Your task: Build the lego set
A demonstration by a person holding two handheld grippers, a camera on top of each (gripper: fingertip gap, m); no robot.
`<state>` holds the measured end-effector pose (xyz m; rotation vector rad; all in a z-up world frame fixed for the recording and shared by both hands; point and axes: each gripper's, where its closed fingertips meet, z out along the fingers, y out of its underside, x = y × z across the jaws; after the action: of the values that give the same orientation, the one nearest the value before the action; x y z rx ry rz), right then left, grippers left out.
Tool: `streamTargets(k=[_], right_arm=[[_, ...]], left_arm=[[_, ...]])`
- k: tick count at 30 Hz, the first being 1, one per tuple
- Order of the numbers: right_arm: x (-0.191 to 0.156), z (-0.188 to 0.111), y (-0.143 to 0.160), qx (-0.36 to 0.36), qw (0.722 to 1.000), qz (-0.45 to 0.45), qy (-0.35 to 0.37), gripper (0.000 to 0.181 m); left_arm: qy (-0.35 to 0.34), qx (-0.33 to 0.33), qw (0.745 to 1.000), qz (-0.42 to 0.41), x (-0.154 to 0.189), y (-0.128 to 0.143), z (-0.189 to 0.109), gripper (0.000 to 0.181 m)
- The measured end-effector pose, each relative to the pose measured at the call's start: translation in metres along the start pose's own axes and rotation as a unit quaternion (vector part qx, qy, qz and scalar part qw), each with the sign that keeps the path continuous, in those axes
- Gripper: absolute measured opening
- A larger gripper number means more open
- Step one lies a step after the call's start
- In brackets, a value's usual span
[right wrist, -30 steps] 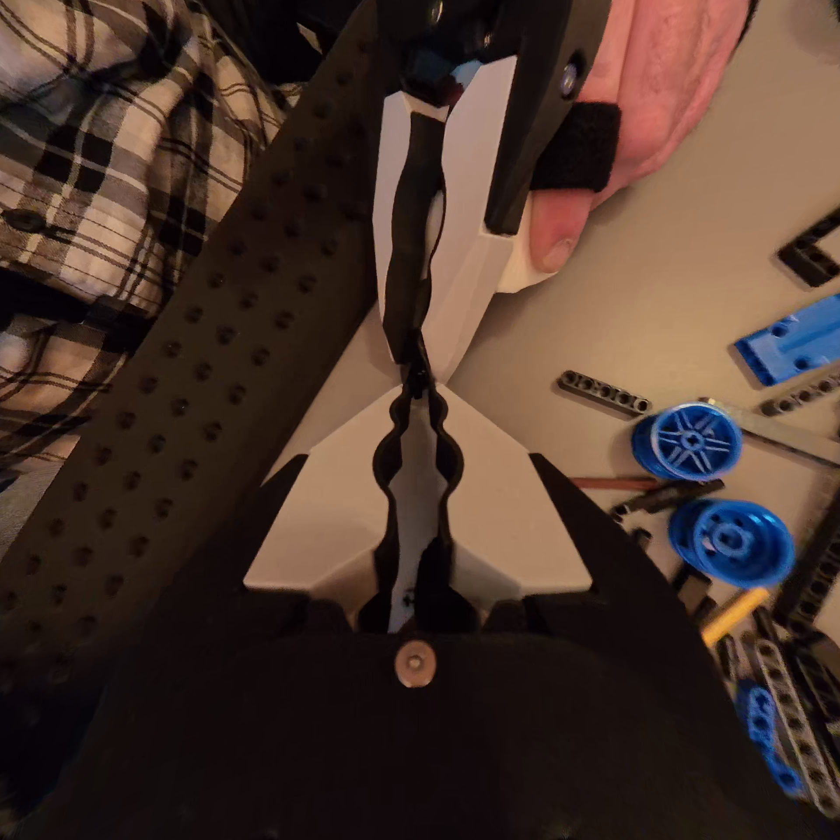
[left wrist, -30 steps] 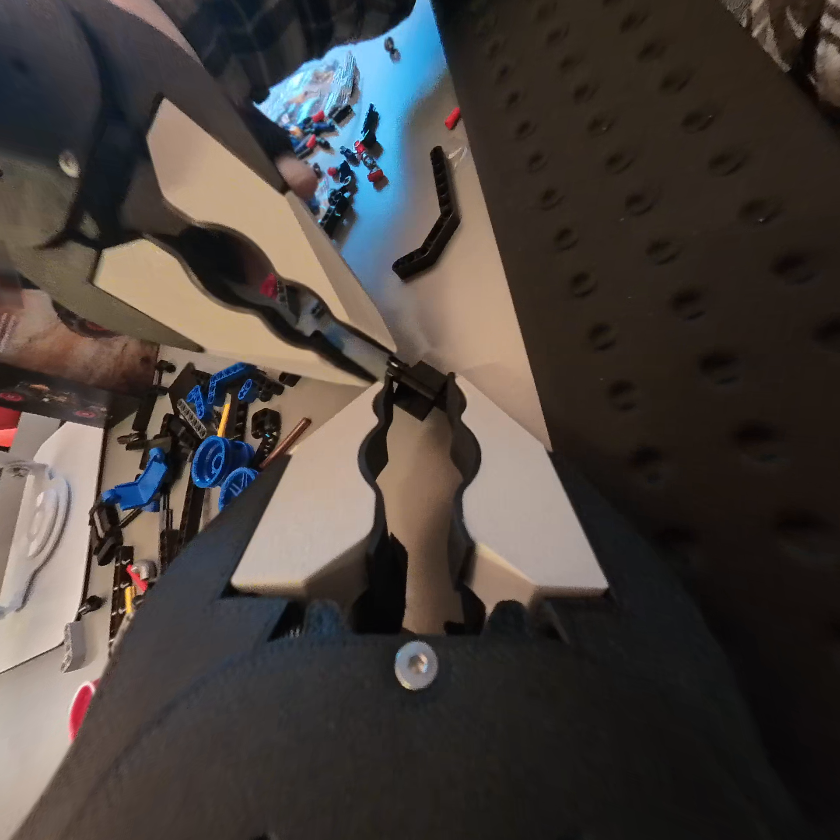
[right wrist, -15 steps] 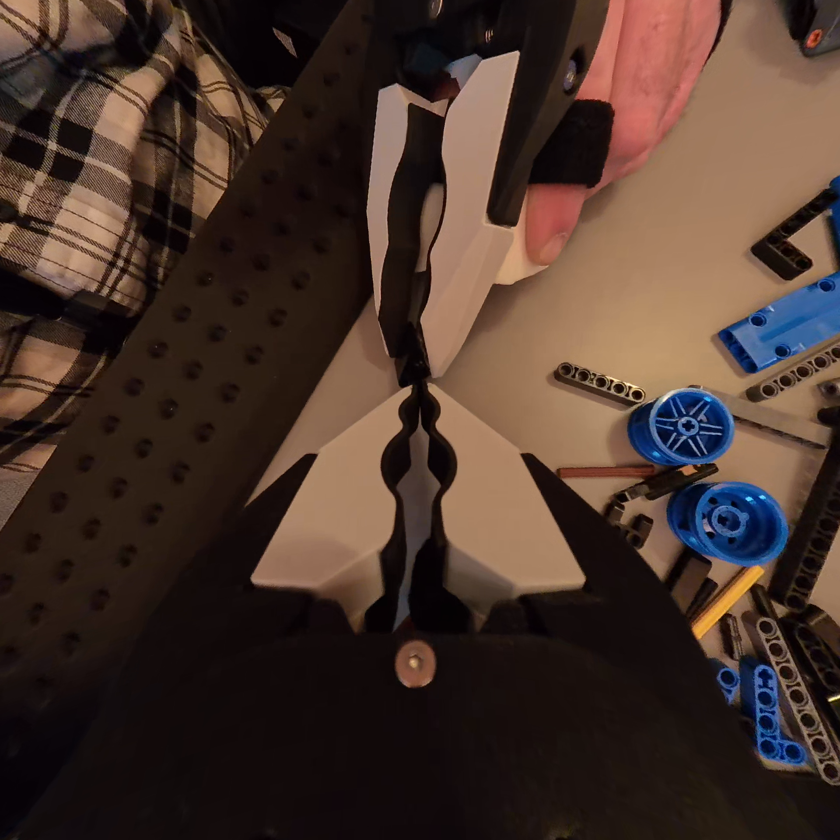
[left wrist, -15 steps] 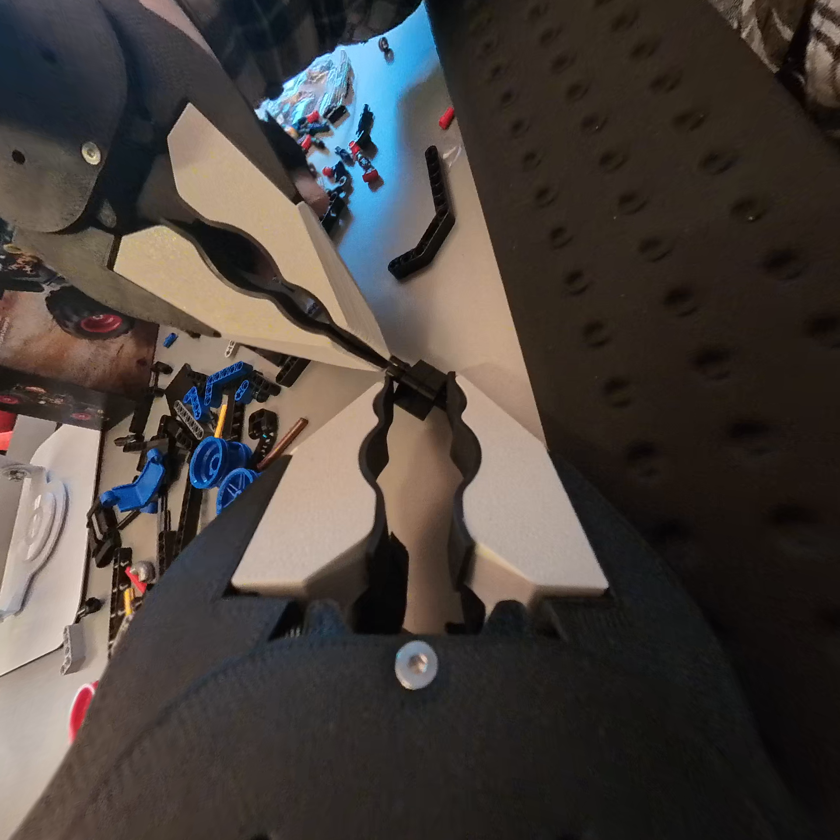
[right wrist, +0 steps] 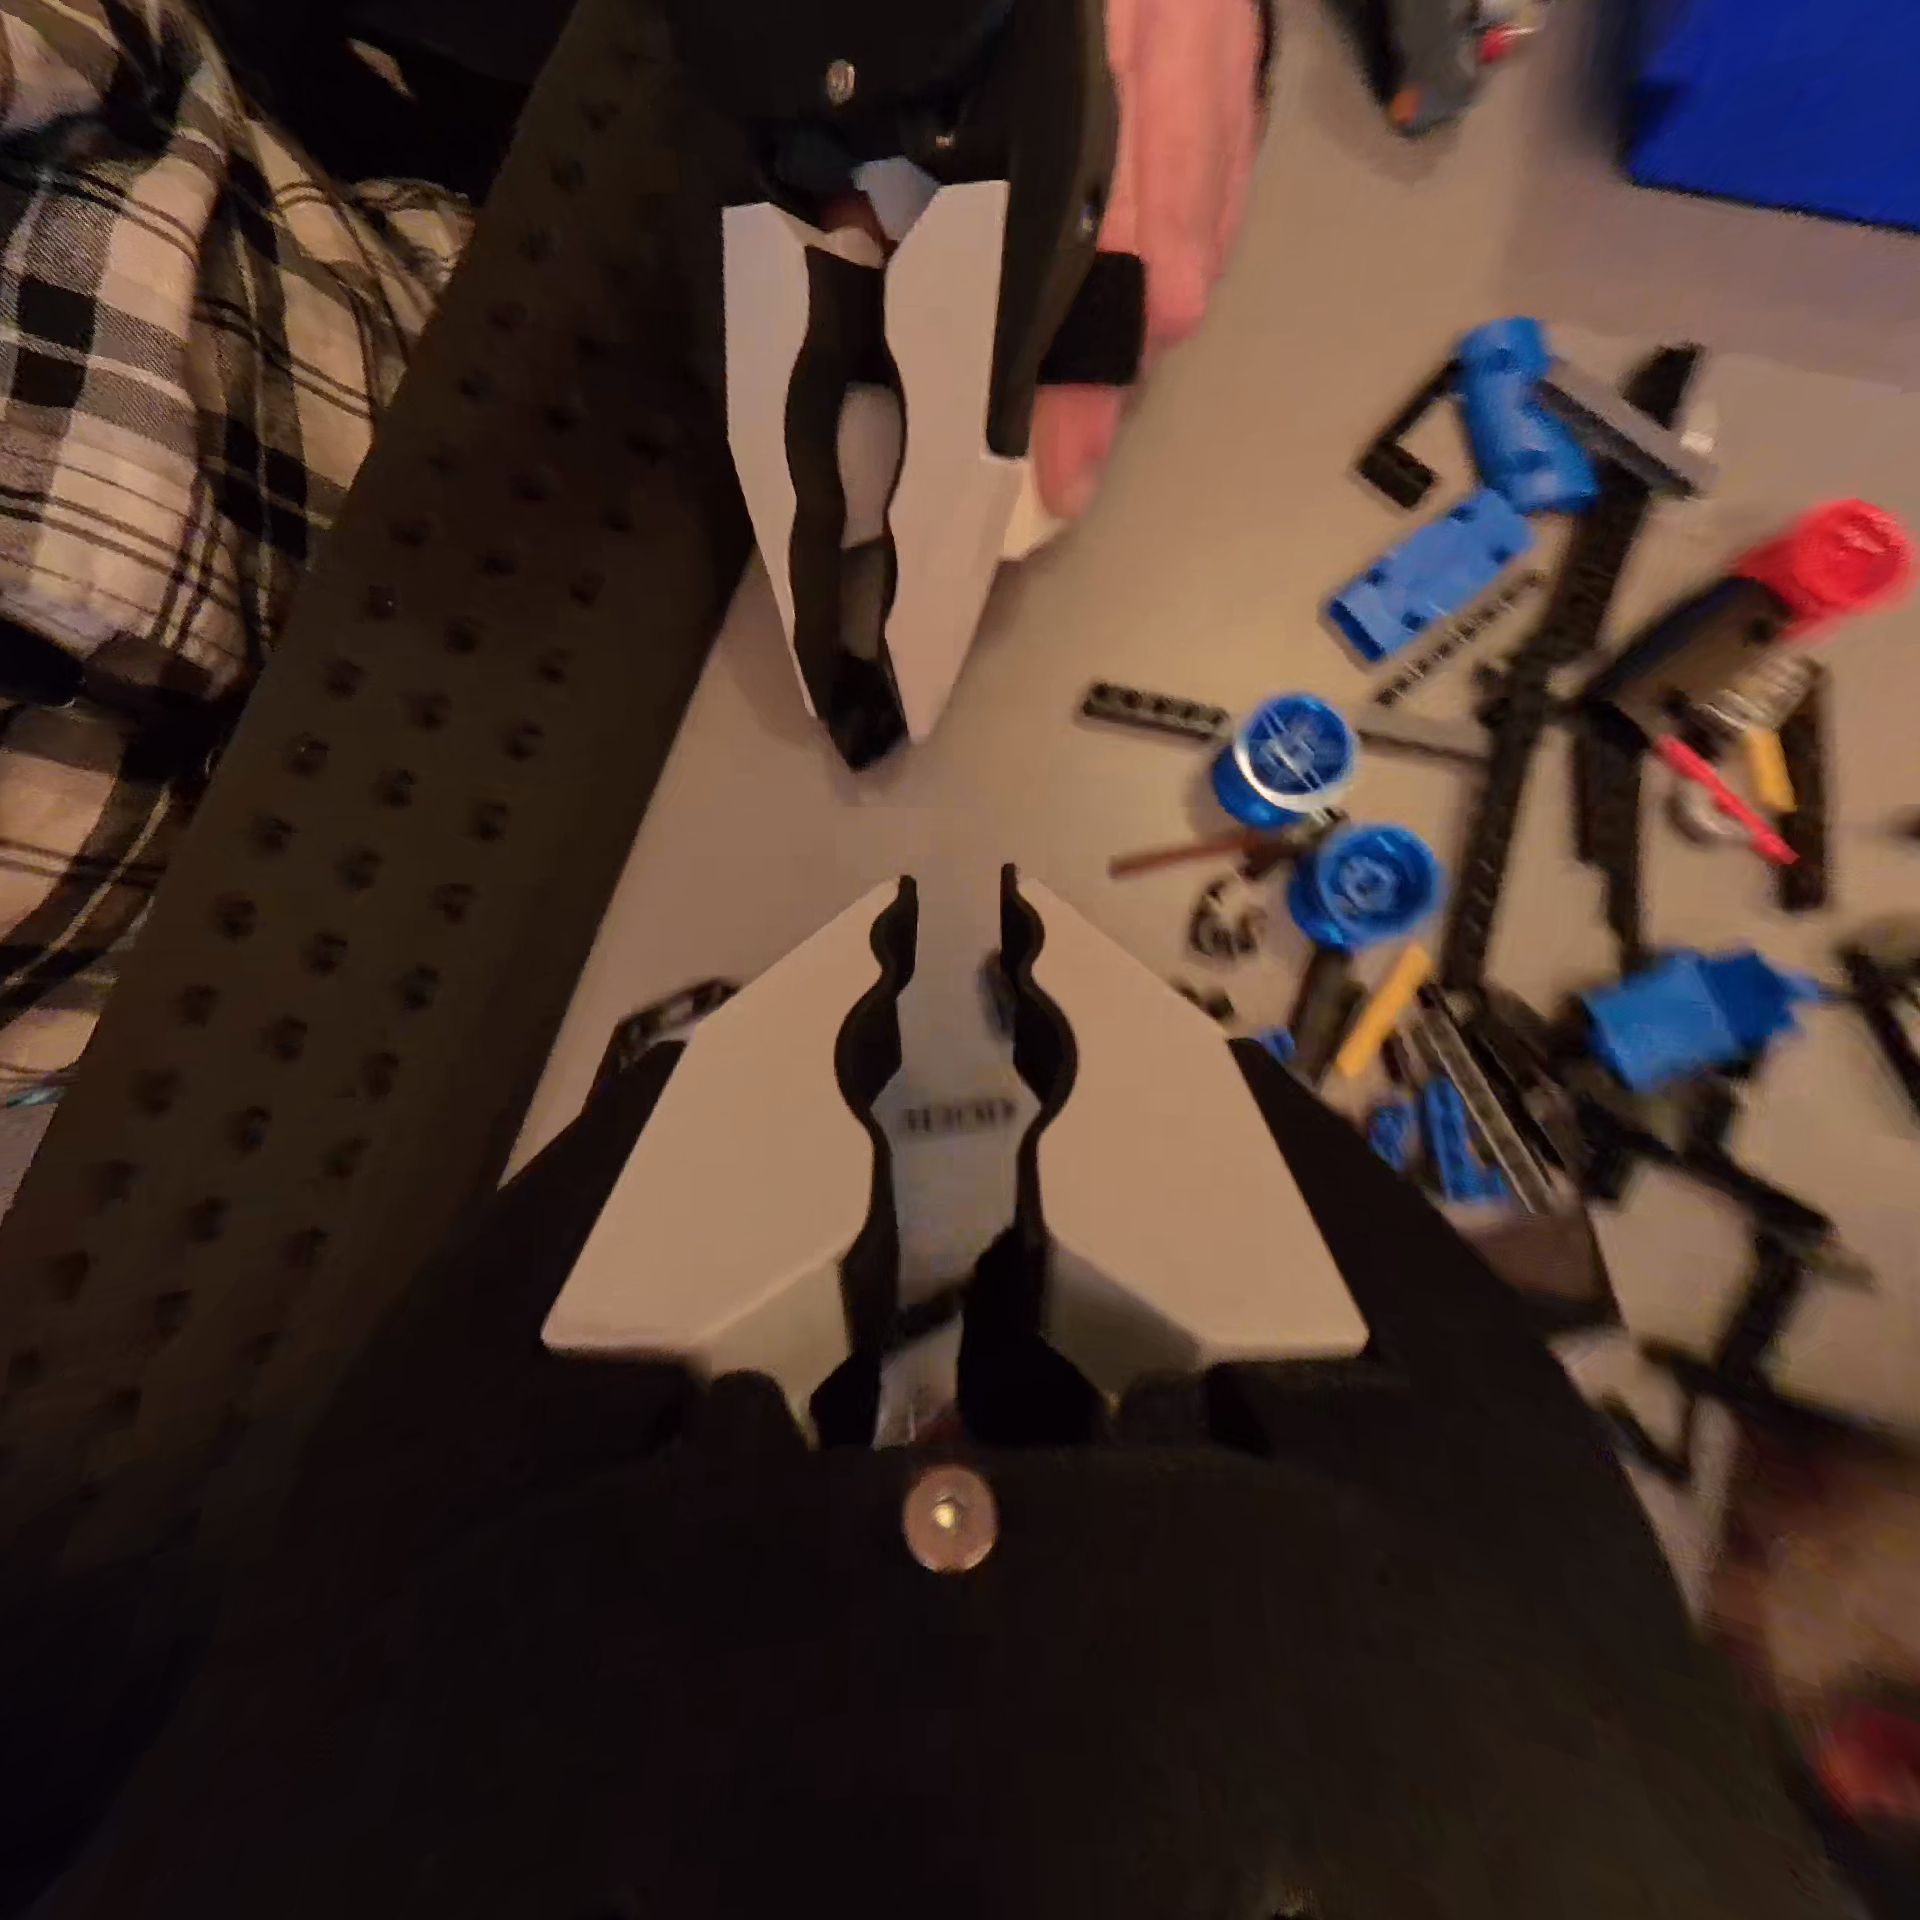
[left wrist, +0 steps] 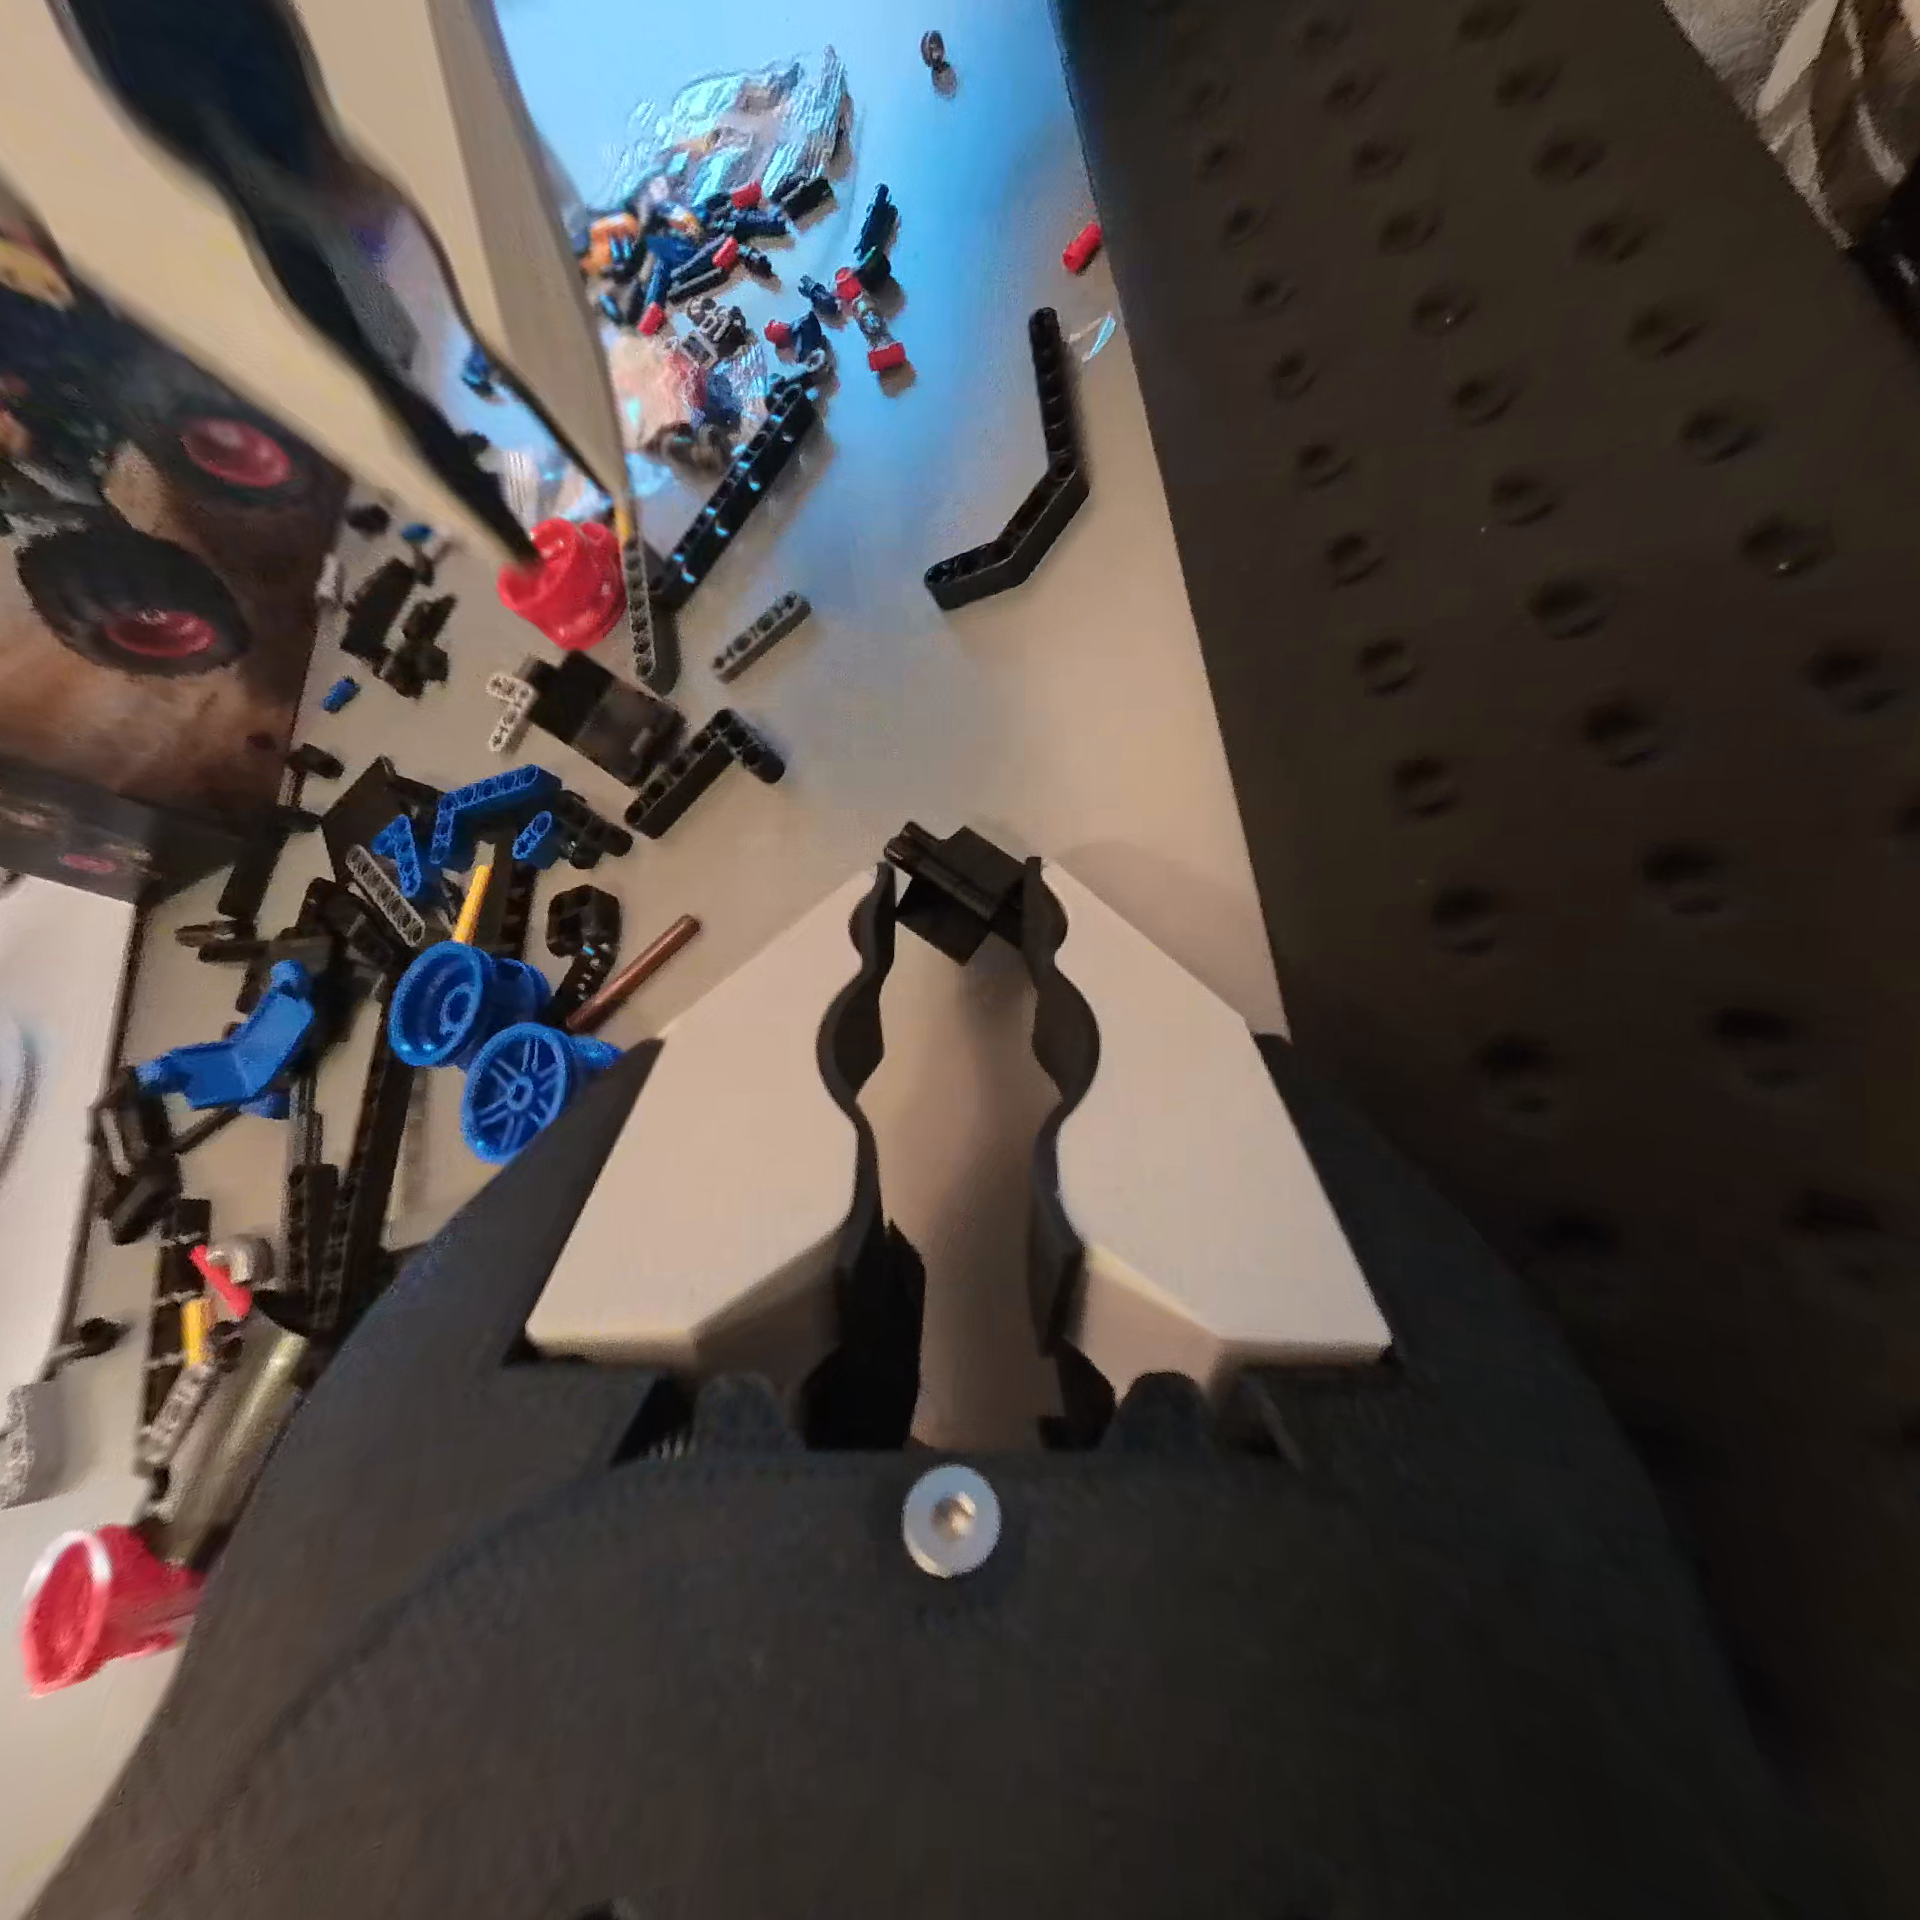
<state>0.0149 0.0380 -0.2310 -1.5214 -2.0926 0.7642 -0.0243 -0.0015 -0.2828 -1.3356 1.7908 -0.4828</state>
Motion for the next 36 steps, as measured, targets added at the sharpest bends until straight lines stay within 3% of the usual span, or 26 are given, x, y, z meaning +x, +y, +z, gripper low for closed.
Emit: streamTargets(k=[4,8,13,18,30,33,36], right_arm=[[0.003,-0.061,0.033,-0.017,0.994,0.038,0.105,0.010],[-0.010,-0.097,0.098,-0.102,0.972,0.098,0.185,0.005],[-0.037,-0.099,0.152,-0.140,0.956,0.160,0.200,0.006],[-0.047,-0.084,0.183,-0.161,0.953,0.176,0.189,0.009],[-0.042,-0.073,0.176,-0.106,0.970,0.166,0.143,0.001],[-0.038,-0.075,0.151,-0.057,0.974,0.159,0.151,0.002],[-0.033,-0.074,0.103,0.020,0.977,0.150,0.150,0.002]], left_arm=[[0.012,-0.007,0.999,-0.032,-0.004,0.005,0.000,0.024],[0.018,-0.015,0.998,-0.056,-0.008,0.009,-0.001,0.027],[0.026,-0.024,0.997,-0.066,-0.008,0.012,-0.002,0.029],[0.027,-0.029,0.997,-0.070,-0.009,0.014,-0.002,0.032],[-0.001,-0.017,0.998,-0.068,-0.019,0.013,-0.012,0.043],[-0.059,0.016,0.997,-0.041,-0.038,-0.007,-0.024,0.042],[-0.120,0.012,0.993,0.010,-0.051,-0.024,-0.025,0.039]])
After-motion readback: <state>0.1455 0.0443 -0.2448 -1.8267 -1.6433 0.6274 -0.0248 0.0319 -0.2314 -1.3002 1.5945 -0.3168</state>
